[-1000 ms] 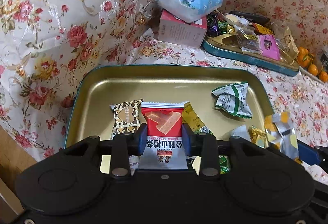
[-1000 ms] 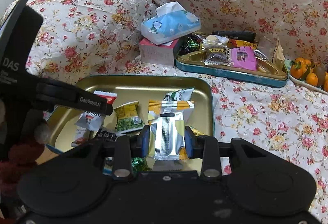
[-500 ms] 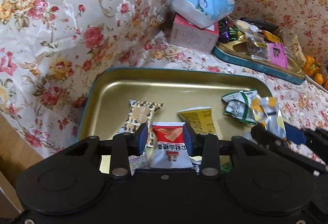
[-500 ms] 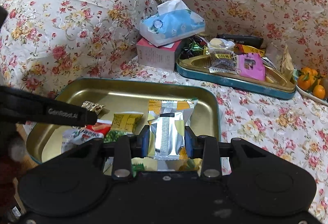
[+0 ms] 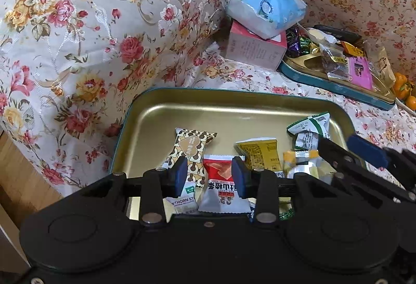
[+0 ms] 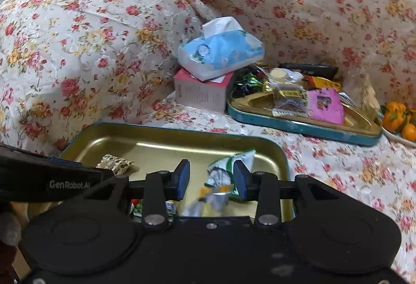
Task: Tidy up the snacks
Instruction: 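Lower both packets into the tray and open both tools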
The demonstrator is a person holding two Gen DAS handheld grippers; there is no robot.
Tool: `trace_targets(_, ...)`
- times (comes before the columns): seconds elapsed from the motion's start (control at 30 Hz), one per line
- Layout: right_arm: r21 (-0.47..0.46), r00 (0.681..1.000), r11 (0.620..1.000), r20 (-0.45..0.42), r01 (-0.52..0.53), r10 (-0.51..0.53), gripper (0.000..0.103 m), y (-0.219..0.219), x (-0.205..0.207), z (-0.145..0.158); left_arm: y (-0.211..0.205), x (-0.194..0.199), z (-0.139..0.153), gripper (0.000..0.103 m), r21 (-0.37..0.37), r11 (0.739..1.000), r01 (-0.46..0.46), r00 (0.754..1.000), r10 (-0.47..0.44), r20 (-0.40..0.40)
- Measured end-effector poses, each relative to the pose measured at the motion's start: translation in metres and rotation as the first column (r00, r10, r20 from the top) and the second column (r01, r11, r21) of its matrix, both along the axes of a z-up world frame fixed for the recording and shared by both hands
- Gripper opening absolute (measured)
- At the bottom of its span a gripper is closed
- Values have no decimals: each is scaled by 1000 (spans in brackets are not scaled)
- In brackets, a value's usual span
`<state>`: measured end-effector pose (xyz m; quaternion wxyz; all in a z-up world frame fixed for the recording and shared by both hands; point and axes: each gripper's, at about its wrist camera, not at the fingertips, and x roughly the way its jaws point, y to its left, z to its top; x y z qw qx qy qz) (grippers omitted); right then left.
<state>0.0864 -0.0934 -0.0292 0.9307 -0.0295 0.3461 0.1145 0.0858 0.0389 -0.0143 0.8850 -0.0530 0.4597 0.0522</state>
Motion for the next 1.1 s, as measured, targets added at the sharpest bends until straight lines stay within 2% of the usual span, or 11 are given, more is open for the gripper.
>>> trace_targets(0.27,-12,996,996,-43,83,-83,39,-14,-20,0,-6,-3,1,47,30,1000,10,1000,-10,7)
trace_targets(0.53,-5,997,997,-37,74,-74,39,-17,-34,6,-13,-12,11,47,68,997,25,999,-28,39)
trace_targets(0.7,6,997,998,-25,67,-67,39,-19,-41,14,-9,-22,15,47,37,999,-5,998,3,57)
trace_targets(1.1,6,995,996,-28,93,-93,39,-25,-45,18,-12,-25,10,47,71,997,5,999,-7,35)
